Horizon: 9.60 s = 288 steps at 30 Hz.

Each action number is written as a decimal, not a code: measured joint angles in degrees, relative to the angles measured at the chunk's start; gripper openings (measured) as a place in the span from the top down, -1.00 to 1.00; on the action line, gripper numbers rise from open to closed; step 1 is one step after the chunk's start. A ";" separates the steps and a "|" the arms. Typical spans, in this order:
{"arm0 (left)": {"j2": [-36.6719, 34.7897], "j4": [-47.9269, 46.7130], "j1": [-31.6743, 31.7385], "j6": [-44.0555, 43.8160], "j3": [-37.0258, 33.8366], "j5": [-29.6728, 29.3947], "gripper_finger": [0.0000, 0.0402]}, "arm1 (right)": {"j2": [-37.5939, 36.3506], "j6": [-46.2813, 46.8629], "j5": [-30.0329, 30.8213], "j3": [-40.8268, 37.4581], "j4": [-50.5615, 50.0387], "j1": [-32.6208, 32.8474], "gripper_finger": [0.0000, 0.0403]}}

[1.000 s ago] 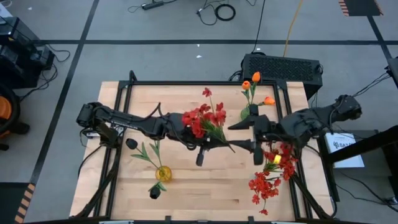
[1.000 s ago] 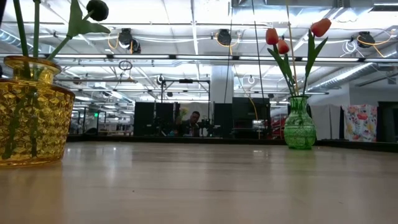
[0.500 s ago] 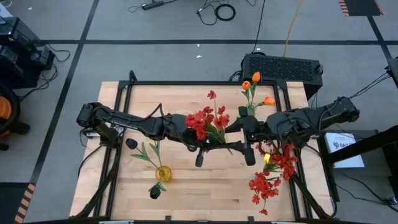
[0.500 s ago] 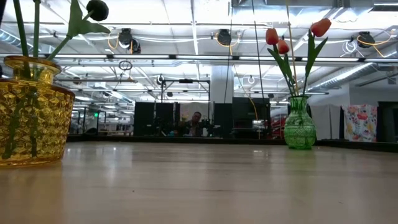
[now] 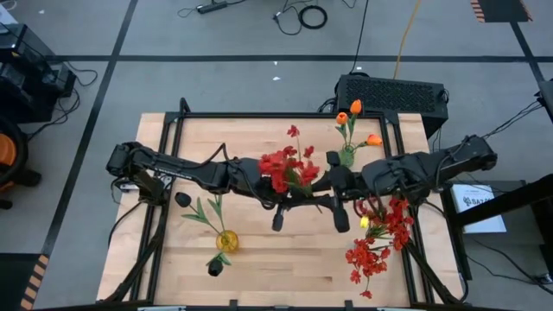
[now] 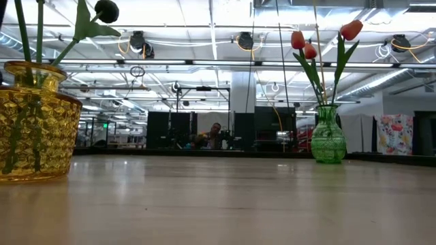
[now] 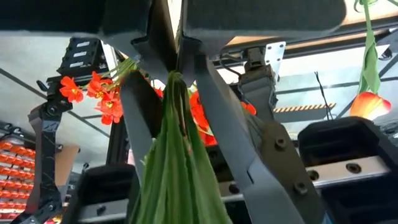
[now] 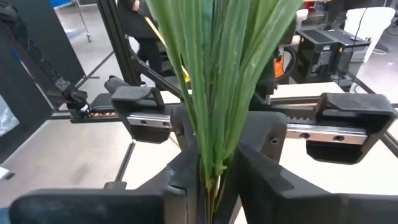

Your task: Sort flowers into vase by color

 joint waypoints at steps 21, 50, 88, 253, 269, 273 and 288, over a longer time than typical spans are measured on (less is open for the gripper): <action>0.02 -4.69 0.00 -0.22 -0.02 -0.07 0.94 | -2.04 1.00 -2.45 0.02 -2.37 0.13 0.73; -0.07 -5.40 -0.31 -1.08 0.00 -1.12 0.88 | 1.24 -1.49 -0.71 -0.04 -2.56 0.00 0.96; 2.27 8.70 -4.57 -1.43 0.00 -14.25 -0.14 | -6.21 -15.09 10.93 -0.04 14.31 9.92 1.00; 10.16 6.94 -6.03 -2.97 12.70 -10.78 0.32 | 9.20 13.21 13.27 29.29 -39.12 16.09 0.98; 10.14 2.59 -5.44 -2.48 12.66 -7.10 0.92 | 8.83 13.02 14.14 29.29 -40.07 16.52 0.46; 9.88 2.19 -5.55 -1.30 12.66 -6.77 0.92 | 6.59 15.65 14.54 29.27 -42.19 16.94 0.15; 9.57 7.07 -6.76 0.61 12.66 -3.94 0.92 | -3.97 19.67 37.34 22.88 -52.97 25.34 0.28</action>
